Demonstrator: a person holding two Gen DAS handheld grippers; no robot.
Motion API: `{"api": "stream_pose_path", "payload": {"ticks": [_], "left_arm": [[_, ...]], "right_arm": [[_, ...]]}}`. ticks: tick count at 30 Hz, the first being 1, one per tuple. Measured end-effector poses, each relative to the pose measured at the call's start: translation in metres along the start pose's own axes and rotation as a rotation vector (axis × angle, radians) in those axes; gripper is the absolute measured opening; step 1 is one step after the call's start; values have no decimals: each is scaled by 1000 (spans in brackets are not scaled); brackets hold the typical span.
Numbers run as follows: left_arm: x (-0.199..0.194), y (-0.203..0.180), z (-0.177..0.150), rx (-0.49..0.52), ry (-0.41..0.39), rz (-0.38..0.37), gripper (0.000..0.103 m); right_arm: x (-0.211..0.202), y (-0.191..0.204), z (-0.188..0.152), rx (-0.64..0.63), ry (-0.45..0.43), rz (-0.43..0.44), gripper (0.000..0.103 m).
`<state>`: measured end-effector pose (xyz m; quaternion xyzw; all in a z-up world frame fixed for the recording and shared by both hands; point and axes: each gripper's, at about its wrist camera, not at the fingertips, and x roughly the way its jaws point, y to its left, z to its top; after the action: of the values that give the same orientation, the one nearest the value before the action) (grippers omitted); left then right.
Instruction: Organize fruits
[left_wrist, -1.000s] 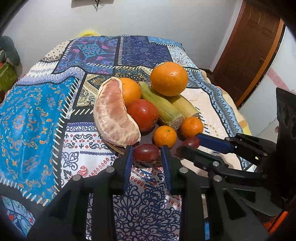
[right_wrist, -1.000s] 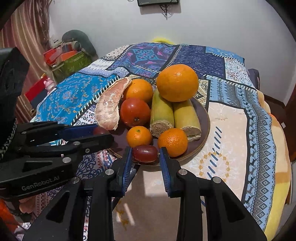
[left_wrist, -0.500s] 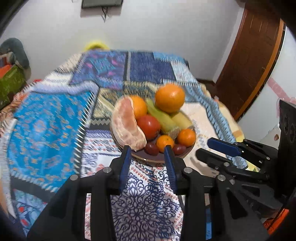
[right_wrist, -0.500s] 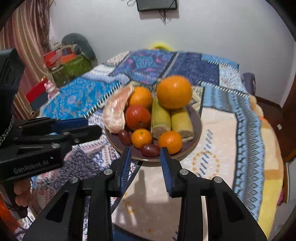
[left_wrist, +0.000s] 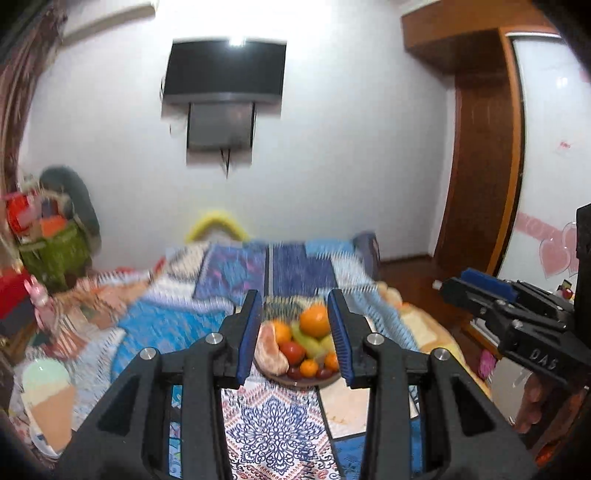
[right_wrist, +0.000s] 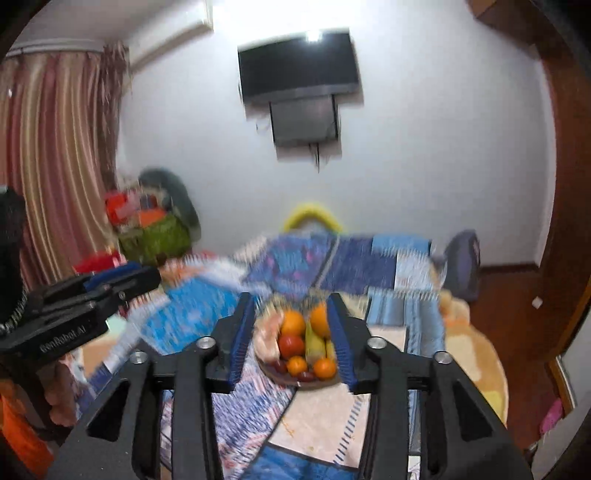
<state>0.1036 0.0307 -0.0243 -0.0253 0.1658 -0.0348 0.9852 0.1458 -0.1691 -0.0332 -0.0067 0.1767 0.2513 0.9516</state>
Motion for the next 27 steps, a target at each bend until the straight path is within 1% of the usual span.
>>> {"api": "stream_pose_path", "payload": {"ticks": [1, 2, 3, 5, 6, 7, 9, 11, 13, 15, 17, 19, 27], "left_arm": [[-10, -3, 2, 3, -23, 1, 45], [-21, -5, 4, 5, -48, 3, 49], [-32, -8, 6, 7, -76, 10, 54], [-50, -13, 9, 19, -122, 26, 60], [-58, -16, 10, 25, -137, 30, 67], [-63, -17, 10, 24, -145, 31, 73], [-74, -17, 10, 18, -166, 28, 78], [-79, -19, 9, 21, -175, 33, 85], [-85, -21, 8, 26, -185, 40, 93], [-87, -22, 7, 29, -189, 49, 97], [-88, -22, 5, 28, -190, 48, 98], [-90, -22, 4, 28, -189, 51, 99], [-96, -25, -1, 34, -187, 53, 102]], "right_arm": [[-12, 3, 4, 0, -29, -1, 44], [-22, 7, 6, -1, -53, -2, 47], [-35, 12, 10, -5, -86, -4, 48], [-51, 18, 13, -13, -124, -17, 55], [-61, 23, 14, -17, -150, -24, 58], [-67, 25, 14, -19, -165, -26, 64], [-77, 30, 13, -18, -188, -31, 71], [-82, 33, 11, -20, -199, -37, 82], [-82, 36, 9, -25, -199, -42, 86], [-79, 37, 8, -32, -193, -48, 89], [-82, 39, 5, -42, -197, -72, 98], [-83, 39, 3, -43, -204, -89, 103], [-91, 37, -2, -34, -206, -98, 103]]}}
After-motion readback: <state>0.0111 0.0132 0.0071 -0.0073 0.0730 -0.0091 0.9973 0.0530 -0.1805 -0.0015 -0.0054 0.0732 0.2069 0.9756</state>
